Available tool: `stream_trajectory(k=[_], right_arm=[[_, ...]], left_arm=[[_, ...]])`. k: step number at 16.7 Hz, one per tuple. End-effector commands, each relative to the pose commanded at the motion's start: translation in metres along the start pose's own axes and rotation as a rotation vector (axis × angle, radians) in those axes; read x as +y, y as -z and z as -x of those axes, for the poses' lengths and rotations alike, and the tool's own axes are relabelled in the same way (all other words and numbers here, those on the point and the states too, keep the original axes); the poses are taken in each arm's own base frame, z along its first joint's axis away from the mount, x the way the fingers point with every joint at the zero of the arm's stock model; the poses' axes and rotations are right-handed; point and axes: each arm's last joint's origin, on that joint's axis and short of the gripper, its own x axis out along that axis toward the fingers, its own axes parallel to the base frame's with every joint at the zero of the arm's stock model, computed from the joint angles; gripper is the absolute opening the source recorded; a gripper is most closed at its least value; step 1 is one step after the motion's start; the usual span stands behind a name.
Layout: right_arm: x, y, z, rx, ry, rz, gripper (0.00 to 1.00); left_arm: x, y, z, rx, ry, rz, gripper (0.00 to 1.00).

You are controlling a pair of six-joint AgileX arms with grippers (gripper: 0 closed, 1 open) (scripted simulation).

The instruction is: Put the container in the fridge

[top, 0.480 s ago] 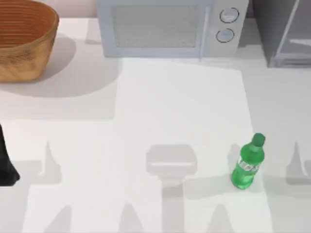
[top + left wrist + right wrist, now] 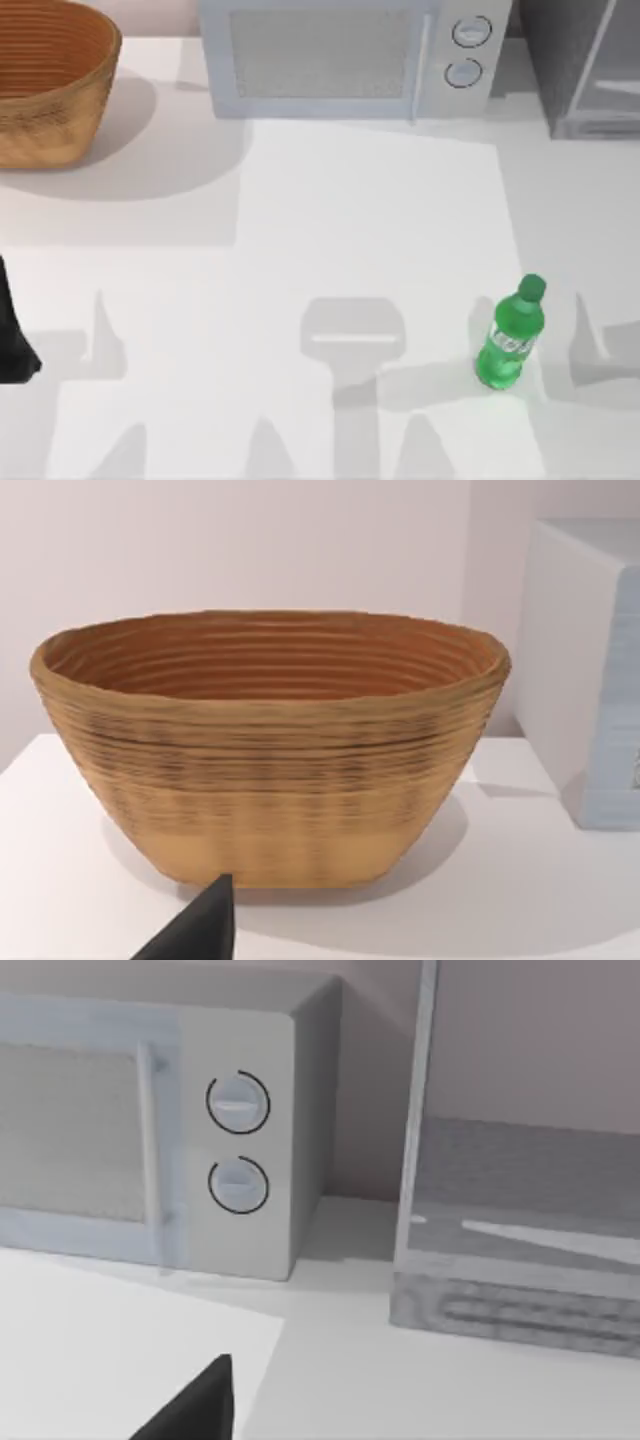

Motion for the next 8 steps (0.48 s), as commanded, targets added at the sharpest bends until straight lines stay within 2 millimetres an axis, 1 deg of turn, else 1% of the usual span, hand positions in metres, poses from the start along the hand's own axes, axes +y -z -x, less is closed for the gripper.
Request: stream_trajectory(k=[3,6,8], right_arm=[[0.007,0.006,-0.014,0.039,-0.144,0.031,1.0],[0.016,0.023,-0.028,0.12,-0.299,0.048,1.0],[0.022,0.034,-0.034,0.161,-0.391,0.052,1.0]], left_arm=[[0.0,0.0,0.0,0.0,0.0,0.0,1.0],[0.0,0.0,0.0,0.0,0.0,0.0,1.0],[0.0,0.0,0.0,0.0,0.0,0.0,1.0]])
